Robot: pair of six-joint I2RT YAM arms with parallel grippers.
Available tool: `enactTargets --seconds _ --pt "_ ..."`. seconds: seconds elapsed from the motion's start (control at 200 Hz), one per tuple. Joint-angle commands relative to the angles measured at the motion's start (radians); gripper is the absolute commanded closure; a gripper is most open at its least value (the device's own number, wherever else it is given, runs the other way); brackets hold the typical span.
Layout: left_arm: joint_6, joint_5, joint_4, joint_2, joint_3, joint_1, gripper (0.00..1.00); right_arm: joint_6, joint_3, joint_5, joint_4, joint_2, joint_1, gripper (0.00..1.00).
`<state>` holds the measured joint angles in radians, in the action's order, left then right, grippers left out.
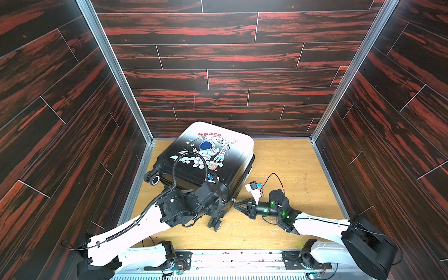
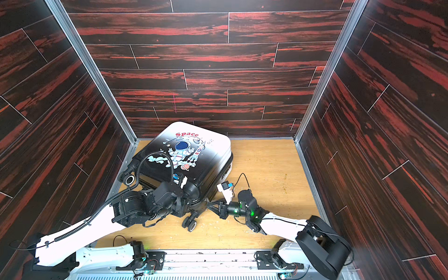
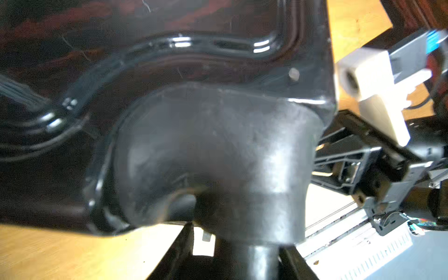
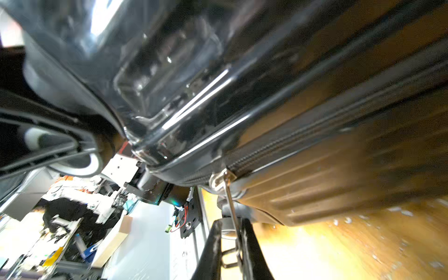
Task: Open the suitcase zippers
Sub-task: Unzip the zipper on the suitcase.
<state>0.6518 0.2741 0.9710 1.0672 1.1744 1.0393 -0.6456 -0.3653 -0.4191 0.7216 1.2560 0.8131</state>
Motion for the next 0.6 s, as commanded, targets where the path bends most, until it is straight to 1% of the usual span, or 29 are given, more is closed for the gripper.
enactTargets --seconds 0.0,0.08,0.165,0.336,0.451,0.546,0.596 --pt "0.075 0.091 0.022 -0.098 0.005 -0.008 1.0 0.03 -0.061 0.109 -0.145 -0.006 -0.022 1.0" --pt "0.083 0.077 0.021 -0.117 -0.017 -0.009 1.0 0.05 -0.123 0.089 -0.204 0.032 -0.022 1.0" --pt "0.088 0.049 0.022 -0.121 -0.033 -0.008 1.0 0.072 -0.167 0.127 -0.269 0.06 -0.022 1.0" --pt "0.083 0.042 0.047 -0.137 -0.03 -0.008 1.0 0.151 -0.216 0.412 -0.466 0.032 -0.025 1.0" --pt "0.076 0.044 0.074 -0.151 -0.031 -0.008 1.0 0.209 -0.261 0.547 -0.551 0.025 -0.034 1.0" --pt "0.071 0.046 0.087 -0.163 -0.041 -0.008 1.0 0.238 -0.292 0.642 -0.573 0.037 -0.055 1.0" --pt "0.071 0.045 0.088 -0.167 -0.048 -0.008 1.0 0.248 -0.312 0.667 -0.574 0.054 -0.075 1.0"
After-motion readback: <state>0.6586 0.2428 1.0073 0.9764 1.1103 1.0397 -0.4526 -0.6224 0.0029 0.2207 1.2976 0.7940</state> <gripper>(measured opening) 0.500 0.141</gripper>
